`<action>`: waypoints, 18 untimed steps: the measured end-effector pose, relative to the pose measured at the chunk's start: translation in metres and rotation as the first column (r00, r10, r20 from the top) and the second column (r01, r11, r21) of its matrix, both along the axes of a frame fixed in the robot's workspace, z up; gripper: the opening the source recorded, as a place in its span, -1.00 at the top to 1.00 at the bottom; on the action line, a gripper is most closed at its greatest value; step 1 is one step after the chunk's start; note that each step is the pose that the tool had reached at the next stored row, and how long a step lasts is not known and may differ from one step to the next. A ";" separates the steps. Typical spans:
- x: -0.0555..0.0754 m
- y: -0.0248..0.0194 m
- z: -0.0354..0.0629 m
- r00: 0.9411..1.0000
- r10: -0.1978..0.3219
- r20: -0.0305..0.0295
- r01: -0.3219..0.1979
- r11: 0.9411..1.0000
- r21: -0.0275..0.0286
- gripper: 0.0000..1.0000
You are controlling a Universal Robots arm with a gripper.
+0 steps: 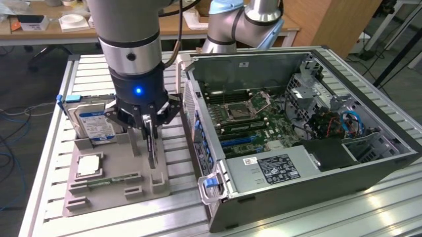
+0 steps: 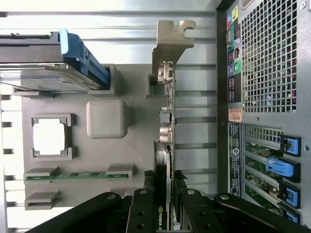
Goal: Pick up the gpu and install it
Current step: 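Pick up the gpu and move the gpu toward the slot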
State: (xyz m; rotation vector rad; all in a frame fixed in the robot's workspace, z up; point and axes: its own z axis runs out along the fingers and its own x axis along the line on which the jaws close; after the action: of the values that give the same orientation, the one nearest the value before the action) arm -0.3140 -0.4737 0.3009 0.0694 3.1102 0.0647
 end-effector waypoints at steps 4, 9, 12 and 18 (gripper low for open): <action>0.000 0.0002 0.0003 1.000 0.000 0.000 0.000 1.000 0.000 0.48; 0.000 0.0005 0.0044 1.000 -0.001 0.000 0.001 1.000 0.000 0.48; 0.000 0.0006 0.0097 1.000 -0.001 0.000 0.001 1.000 0.000 0.48; 0.000 0.0007 0.0331 1.000 -0.001 0.001 0.001 1.000 0.000 0.48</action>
State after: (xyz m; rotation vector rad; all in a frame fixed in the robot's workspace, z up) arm -0.3140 -0.4730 0.3339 0.0710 3.1090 0.0646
